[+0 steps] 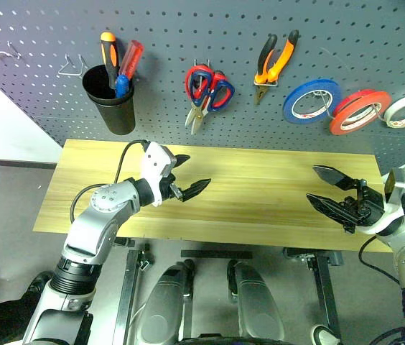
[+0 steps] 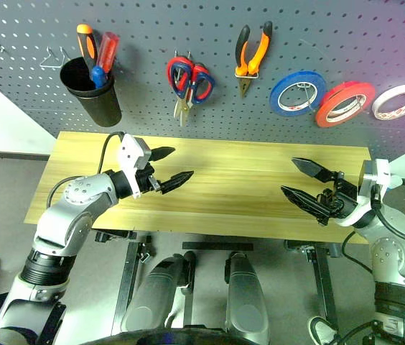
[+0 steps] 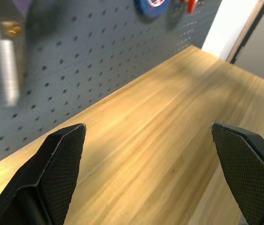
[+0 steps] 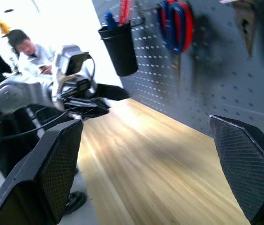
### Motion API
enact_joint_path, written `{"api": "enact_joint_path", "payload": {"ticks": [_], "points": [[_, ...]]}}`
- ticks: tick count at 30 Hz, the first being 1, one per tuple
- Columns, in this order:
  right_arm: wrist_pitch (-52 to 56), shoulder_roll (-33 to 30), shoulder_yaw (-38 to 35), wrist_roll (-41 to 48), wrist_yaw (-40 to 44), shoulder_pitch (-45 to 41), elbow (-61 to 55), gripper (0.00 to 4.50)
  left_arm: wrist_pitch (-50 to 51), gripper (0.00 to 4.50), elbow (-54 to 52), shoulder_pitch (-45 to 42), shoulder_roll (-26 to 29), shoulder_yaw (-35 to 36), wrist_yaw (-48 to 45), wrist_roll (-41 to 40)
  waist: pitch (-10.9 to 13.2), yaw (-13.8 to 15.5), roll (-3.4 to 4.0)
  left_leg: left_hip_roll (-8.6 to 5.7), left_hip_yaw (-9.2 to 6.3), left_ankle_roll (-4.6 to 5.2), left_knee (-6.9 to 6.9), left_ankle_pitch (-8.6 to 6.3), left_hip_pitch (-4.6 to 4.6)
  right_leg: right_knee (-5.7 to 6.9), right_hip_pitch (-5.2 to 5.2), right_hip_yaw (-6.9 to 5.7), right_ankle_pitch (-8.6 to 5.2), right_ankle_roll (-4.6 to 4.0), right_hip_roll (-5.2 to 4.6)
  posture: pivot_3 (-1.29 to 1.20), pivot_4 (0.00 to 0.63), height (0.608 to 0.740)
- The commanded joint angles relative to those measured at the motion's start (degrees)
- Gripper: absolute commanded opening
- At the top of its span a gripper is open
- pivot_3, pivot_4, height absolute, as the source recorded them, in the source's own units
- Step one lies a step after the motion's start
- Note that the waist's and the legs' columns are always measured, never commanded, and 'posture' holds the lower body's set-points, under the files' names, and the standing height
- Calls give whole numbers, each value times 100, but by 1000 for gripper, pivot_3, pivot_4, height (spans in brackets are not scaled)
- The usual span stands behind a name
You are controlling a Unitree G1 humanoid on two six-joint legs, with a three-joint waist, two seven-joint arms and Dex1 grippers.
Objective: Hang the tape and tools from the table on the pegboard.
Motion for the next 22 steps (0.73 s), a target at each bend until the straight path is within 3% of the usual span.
{"api": "enact_joint_path", "payload": {"ticks": [1, 9, 15, 22], "points": [[-241, 294, -190, -74, -502, 362, -442, 4500, -415, 4468, 84, 163, -12, 101, 37, 171, -61, -8, 9, 1, -1, 1, -4, -1, 0, -4, -1, 0, 0, -1, 2, -78, 238, 718], [-395, 818, -55, -267, -1452, 776, -834, 4500, -716, 4468, 372, 358, -193, 237, 322, 328, -184, -25, 45, 6, 1, 3, -7, -3, 6, -11, 4, 2, 3, -4, 5, -87, 230, 718], [-437, 948, -38, -278, -1637, 1016, -960, 4500, -837, 4468, 438, 617, -208, 369, 415, 359, -256, -27, 46, 6, 1, 5, -7, -4, 6, -13, 3, 3, 3, -4, 5, -89, 220, 718], [-753, 1157, 23, -750, -2296, 722, -467, 4500, -998, 4468, 620, 795, -339, 577, 710, 433, -368, -29, 41, 7, 1, 5, -8, -5, 10, -17, 5, 3, 3, -5, 6, -73, 196, 718]]}}
